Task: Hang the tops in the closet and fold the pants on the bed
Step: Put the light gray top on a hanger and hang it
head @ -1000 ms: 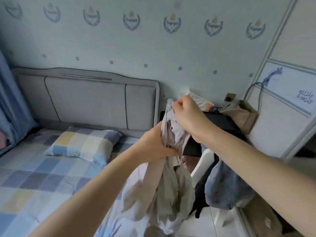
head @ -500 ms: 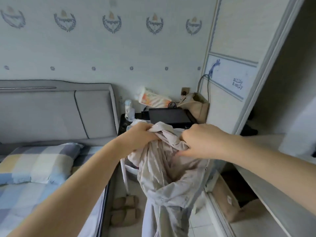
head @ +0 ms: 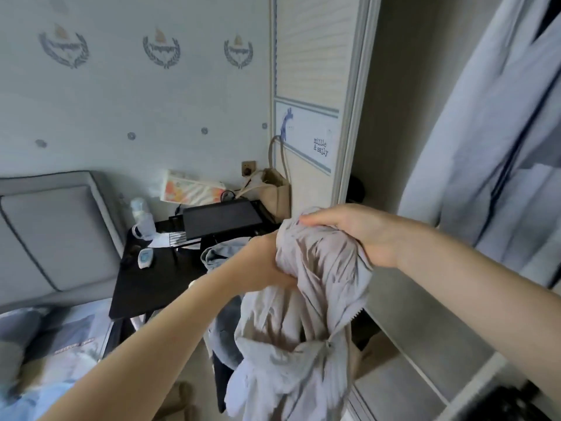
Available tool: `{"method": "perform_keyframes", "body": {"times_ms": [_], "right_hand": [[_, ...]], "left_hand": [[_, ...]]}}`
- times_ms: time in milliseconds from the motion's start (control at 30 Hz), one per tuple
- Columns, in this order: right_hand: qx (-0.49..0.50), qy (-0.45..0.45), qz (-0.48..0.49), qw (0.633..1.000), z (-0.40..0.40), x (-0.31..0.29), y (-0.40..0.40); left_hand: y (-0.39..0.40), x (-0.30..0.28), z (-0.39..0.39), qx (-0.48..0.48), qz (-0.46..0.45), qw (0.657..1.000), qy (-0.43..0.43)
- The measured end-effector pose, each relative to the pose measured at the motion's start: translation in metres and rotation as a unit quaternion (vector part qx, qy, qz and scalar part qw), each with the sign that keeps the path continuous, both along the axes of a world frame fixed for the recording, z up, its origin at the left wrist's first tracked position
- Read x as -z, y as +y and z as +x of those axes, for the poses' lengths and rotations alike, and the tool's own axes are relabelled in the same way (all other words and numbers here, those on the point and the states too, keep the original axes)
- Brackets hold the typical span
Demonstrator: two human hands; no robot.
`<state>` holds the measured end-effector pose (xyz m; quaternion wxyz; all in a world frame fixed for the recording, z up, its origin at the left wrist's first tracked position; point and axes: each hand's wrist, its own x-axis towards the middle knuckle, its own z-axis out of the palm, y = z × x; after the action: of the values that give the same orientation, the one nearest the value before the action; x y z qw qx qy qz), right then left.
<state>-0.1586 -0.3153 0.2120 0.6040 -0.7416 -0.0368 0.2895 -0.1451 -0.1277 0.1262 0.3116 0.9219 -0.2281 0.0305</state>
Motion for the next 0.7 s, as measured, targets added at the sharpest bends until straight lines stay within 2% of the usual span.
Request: {"method": "perform_keyframes", "body": {"times_ms": [100, 167, 267, 367, 433, 500, 600, 633, 700], "right_hand": [[0.118, 0.000, 0.103, 0.988, 0.003, -0.001, -0.028], [0.195, -0.015, 0.173, 0.965, 0.009, -0.004, -0.051], [0.249, -0.047, 0.243, 0.936, 0.015, -0.011, -0.085], [0.261, -0.092, 0.217, 0.936, 0.019, -0.010, -0.114], [0.283, -0.128, 0.159, 0.937, 0.023, -0.007, -0.132], [0.320, -0.165, 0.059, 0.931, 0.029, -0.004, -0.148], [0.311, -0.197, -0.205, 0.907, 0.039, 0.006, -0.162], [0.294, -0.187, -0.293, 0.890, 0.044, 0.011, -0.163], [0.294, -0.192, -0.402, 0.846, 0.059, 0.024, -0.168]], "left_hand": [[-0.027, 0.026, 0.015, -0.050, 0.157, 0.986, -0.023], [-0.037, 0.041, 0.026, -0.078, 0.210, 0.974, 0.041], [-0.050, 0.053, 0.049, -0.144, 0.167, 0.950, 0.222], [-0.052, 0.045, 0.071, -0.158, 0.094, 0.900, 0.395], [-0.050, 0.040, 0.088, -0.160, -0.033, 0.863, 0.478], [-0.046, 0.033, 0.106, -0.155, -0.233, 0.818, 0.503], [-0.049, 0.017, 0.135, -0.115, -0.473, 0.714, 0.503], [-0.053, 0.010, 0.142, -0.096, -0.515, 0.687, 0.504], [-0.065, -0.006, 0.159, -0.037, -0.524, 0.668, 0.526]]}}
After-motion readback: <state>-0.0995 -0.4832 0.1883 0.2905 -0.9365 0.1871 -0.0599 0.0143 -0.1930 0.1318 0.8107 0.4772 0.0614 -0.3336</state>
